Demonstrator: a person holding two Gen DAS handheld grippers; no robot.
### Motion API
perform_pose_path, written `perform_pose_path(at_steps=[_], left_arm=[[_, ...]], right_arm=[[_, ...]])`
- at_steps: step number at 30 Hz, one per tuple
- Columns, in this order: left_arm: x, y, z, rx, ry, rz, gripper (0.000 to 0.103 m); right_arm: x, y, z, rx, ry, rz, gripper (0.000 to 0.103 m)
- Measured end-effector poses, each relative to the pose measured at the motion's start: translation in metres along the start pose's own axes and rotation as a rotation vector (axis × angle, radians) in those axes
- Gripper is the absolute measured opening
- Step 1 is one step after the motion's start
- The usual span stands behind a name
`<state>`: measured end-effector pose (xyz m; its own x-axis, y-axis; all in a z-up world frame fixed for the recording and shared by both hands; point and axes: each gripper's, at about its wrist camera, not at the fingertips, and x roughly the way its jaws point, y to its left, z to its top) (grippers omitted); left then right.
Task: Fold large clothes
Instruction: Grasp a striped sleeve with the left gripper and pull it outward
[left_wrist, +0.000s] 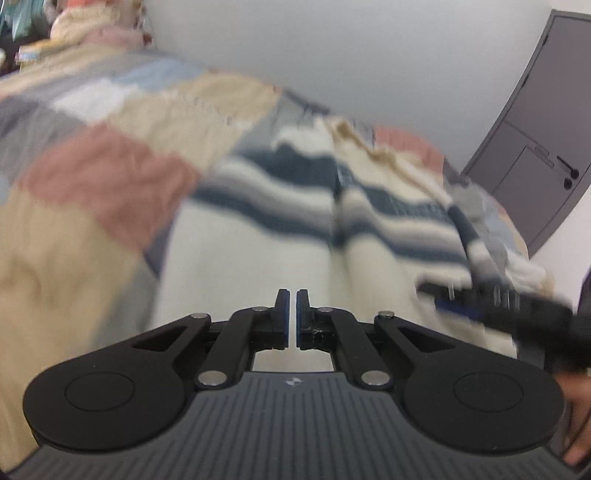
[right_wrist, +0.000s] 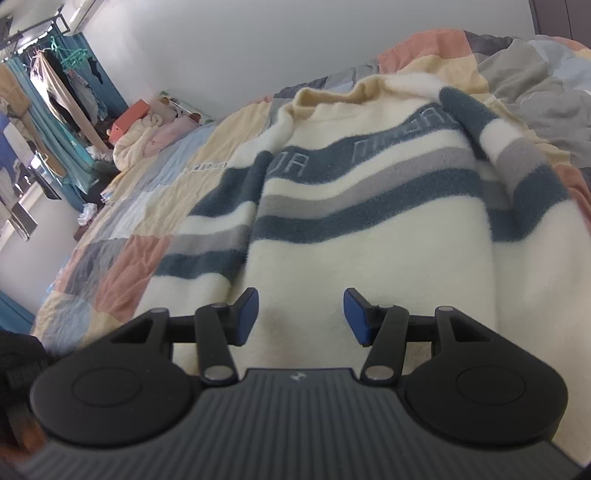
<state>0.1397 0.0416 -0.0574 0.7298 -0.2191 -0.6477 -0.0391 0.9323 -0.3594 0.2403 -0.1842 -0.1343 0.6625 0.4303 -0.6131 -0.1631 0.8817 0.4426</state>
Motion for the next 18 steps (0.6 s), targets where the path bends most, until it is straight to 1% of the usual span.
perform_pose_path(at_steps=[1, 2, 3, 4, 5, 6, 8, 10, 13, 14, 15, 16, 17, 18], left_arm=[[0.001, -0.003, -0.011, -0.009, 0.014, 0.001, 0.012], [-0.003, -0.006, -0.019, -0.016, 0.021, 0.001, 0.027], [-0.007, -0.010, -0.028, -0.014, 0.024, 0.005, 0.039], [-0.010, -0.015, -0.035, 0.000, 0.029, 0.010, 0.056], [-0.013, -0.020, -0.042, 0.026, 0.033, 0.014, 0.059], [-0.017, -0.025, -0.048, 0.050, 0.032, 0.021, 0.059], [-0.022, -0.032, -0.061, 0.066, 0.019, 0.053, 0.059], [-0.024, -0.039, -0.069, 0.087, 0.016, 0.094, 0.060], [-0.023, -0.050, -0.078, 0.155, 0.009, 0.173, 0.060], [-0.023, -0.053, -0.081, 0.179, -0.002, 0.188, 0.060], [-0.025, -0.057, -0.084, 0.206, -0.029, 0.208, 0.060], [-0.025, -0.058, -0.085, 0.234, -0.049, 0.240, 0.060], [-0.023, -0.060, -0.087, 0.254, -0.052, 0.274, 0.058], [-0.023, -0.060, -0.088, 0.262, -0.051, 0.287, 0.058]], right_arm=[[-0.002, 0.000, 0.000, 0.001, -0.005, 0.007, 0.055], [-0.004, 0.000, 0.000, 0.002, -0.009, 0.012, 0.055], [-0.007, -0.001, 0.000, 0.003, -0.013, 0.018, 0.055], [-0.010, -0.002, -0.001, 0.005, -0.017, 0.024, 0.055], [-0.013, -0.003, -0.002, 0.009, -0.021, 0.029, 0.055], [-0.016, -0.004, -0.003, 0.014, -0.024, 0.035, 0.055], [-0.023, -0.008, -0.005, 0.032, -0.029, 0.043, 0.055], [-0.029, -0.012, -0.008, 0.045, -0.033, 0.050, 0.055], [-0.037, -0.016, -0.012, 0.058, -0.041, 0.046, 0.055], [-0.038, -0.017, -0.013, 0.064, -0.041, 0.047, 0.055], [-0.039, -0.019, -0.013, 0.072, -0.042, 0.047, 0.055], [-0.040, -0.019, -0.014, 0.078, -0.044, 0.047, 0.055], [-0.041, -0.020, -0.014, 0.080, -0.046, 0.045, 0.055], [-0.041, -0.020, -0.014, 0.080, -0.049, 0.040, 0.055]])
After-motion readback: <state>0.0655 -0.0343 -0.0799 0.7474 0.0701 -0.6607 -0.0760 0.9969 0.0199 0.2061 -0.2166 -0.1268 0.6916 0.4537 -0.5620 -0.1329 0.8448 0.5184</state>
